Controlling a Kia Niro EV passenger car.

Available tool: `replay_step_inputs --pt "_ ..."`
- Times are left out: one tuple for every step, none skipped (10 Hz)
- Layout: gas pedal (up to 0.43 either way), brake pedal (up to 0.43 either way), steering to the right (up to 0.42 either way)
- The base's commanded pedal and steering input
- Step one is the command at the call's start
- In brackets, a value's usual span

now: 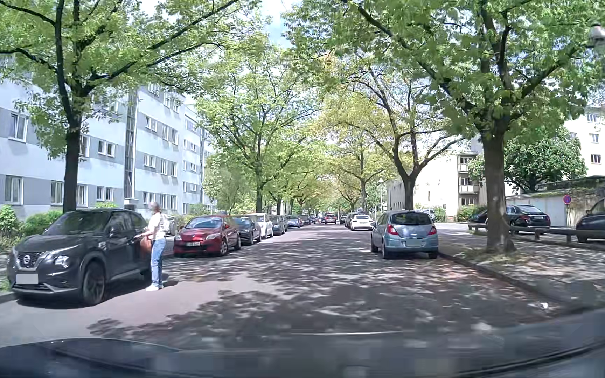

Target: Follow the waypoints while adhering to traffic rules and regulations

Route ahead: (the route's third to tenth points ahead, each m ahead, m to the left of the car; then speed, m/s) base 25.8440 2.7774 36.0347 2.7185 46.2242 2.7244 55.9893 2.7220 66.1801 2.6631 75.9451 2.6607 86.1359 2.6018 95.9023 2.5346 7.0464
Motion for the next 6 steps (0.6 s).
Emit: replay_step_inputs --pt "0.331 0.018 0.000" --pt "0.331 0.018 0.005" --pt "0.331 0.018 0.005" --pt "0.331 0.024 0.005" --pt "0.331 0.018 0.005" --pt "0.331 0.018 0.005"
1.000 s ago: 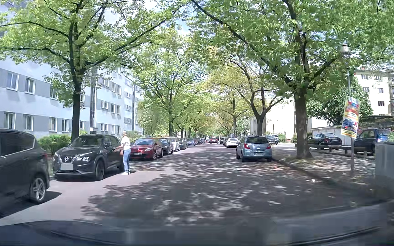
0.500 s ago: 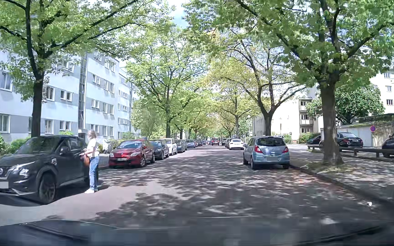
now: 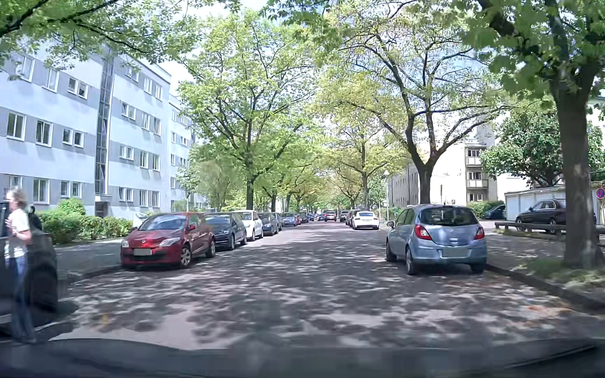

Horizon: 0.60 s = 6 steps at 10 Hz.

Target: Follow the waypoints while adhering to traffic rules and regulations

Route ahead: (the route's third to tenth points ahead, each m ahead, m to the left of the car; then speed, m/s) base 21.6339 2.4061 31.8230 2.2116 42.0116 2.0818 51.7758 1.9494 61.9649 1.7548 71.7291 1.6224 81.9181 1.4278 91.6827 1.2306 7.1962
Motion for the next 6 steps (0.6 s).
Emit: replay_step_inputs --pt "0.331 0.018 0.004" --pt "0.331 0.018 0.004" --pt "0.331 0.018 0.004" --pt "0.331 0.018 0.004" --pt "0.331 0.018 0.004" --pt "0.311 0.018 0.005"
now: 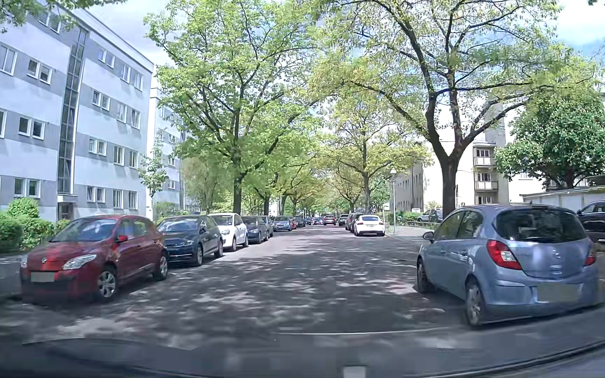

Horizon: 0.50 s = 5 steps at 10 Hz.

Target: Follow the waypoints while adhering to traffic rules and regulations

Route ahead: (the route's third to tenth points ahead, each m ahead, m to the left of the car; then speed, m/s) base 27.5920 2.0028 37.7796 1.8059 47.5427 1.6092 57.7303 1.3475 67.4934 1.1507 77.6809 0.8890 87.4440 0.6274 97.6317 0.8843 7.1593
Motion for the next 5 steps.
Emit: replay_step_inputs --pt "0.311 0.018 0.005" --pt "0.299 0.018 0.005" --pt "0.299 0.018 0.005" --pt "0.299 0.018 0.005" --pt "0.299 0.018 0.005"
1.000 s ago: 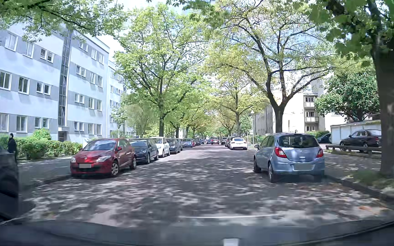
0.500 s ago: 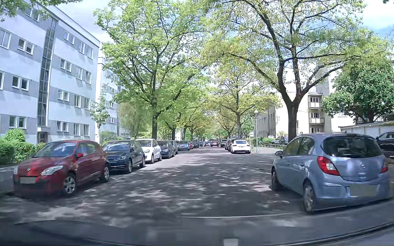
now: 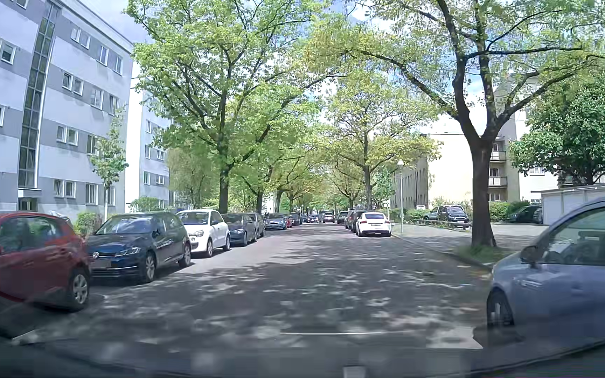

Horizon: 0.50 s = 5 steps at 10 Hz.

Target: Follow the waypoints while adhering to traffic rules and regulations

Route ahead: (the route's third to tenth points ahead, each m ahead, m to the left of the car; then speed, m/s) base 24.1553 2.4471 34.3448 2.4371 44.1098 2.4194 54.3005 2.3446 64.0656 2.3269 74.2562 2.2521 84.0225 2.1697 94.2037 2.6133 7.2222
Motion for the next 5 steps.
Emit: replay_step_inputs --pt "0.299 0.018 0.005" --pt "0.299 0.018 0.005" --pt "0.299 0.018 0.005" --pt "0.299 0.018 0.005" --pt "0.299 0.018 0.005"
